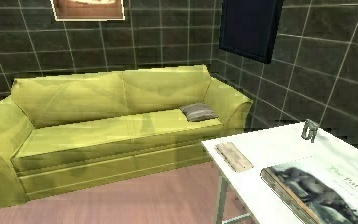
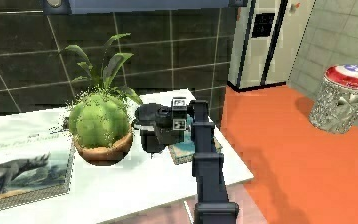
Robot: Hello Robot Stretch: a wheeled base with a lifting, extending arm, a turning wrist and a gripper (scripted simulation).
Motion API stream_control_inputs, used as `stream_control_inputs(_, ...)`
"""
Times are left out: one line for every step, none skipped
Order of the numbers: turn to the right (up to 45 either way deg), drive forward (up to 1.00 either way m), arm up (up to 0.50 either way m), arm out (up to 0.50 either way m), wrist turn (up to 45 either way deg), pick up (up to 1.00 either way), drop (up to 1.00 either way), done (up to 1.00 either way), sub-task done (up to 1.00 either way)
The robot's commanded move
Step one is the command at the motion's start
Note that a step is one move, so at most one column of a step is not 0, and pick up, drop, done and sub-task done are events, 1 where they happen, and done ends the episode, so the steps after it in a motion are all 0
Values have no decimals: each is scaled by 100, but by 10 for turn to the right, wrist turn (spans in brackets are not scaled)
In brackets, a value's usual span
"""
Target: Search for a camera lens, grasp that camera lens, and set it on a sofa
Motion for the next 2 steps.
stream_control_inputs(0, 0, 12, 0, 0, 0, 0, 0, 0)
stream_control_inputs(0, 0, 0, 0, -450, 0, 0, 0, 0)
